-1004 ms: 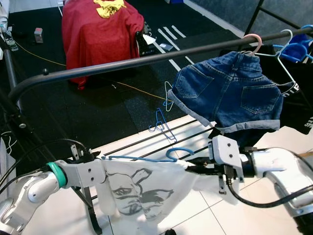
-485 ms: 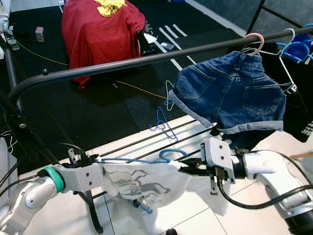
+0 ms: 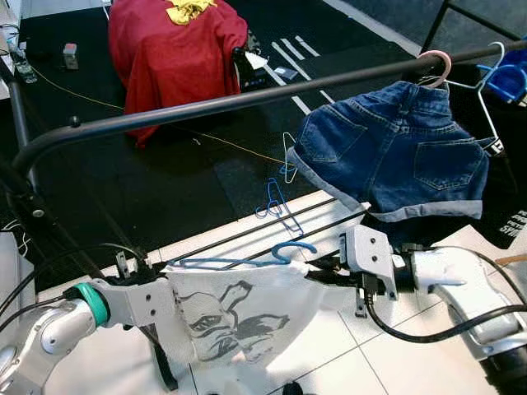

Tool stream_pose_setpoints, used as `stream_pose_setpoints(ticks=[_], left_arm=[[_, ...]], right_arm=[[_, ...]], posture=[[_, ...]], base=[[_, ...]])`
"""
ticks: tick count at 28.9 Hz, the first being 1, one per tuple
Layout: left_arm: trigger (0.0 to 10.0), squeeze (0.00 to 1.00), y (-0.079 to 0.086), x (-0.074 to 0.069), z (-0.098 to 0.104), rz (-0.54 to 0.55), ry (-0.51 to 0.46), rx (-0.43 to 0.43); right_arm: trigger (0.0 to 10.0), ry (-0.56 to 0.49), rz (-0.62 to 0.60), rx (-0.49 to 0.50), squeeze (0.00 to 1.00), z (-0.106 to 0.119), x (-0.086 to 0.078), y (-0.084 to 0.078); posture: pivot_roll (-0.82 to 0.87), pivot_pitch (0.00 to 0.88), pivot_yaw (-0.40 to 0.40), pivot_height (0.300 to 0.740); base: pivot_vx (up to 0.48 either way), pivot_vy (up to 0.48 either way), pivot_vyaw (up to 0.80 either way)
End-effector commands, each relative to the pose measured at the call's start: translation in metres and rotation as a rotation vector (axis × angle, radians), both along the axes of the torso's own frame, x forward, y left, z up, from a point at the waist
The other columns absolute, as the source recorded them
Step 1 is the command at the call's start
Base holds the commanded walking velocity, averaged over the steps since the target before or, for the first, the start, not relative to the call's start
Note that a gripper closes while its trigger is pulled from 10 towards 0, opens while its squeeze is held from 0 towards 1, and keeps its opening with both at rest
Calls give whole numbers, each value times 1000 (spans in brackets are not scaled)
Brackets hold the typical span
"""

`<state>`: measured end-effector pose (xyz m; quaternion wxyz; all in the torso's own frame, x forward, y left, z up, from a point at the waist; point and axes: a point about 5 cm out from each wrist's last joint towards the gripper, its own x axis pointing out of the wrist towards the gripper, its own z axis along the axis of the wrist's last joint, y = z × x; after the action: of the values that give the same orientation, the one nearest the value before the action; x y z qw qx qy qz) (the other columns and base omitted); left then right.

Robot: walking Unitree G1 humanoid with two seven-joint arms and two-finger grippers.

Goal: Hang hanger

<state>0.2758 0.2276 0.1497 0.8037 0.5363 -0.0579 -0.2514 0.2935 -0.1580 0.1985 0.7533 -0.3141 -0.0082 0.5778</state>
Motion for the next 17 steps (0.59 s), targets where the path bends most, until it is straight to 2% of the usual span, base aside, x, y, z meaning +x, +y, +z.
stream_pose_setpoints(ticks=[1, 10, 17], left_arm=[[7373, 0, 6, -1, 0, 18, 6, 30], [7686, 0, 6, 0, -2, 18, 10, 34], [7569, 0, 8, 0, 1, 21, 2, 37]], right_arm=[[0, 4, 20, 25, 0, 1, -3, 3], [0, 0, 36, 56, 0, 8, -3, 6], [0, 46, 53, 18, 0, -4, -9, 5]], posture=[[-76, 207, 67, 740], [-75, 207, 68, 740], [-72, 209, 69, 740]], base=[[0, 0, 0], [0, 0, 0], [0, 0, 0]])
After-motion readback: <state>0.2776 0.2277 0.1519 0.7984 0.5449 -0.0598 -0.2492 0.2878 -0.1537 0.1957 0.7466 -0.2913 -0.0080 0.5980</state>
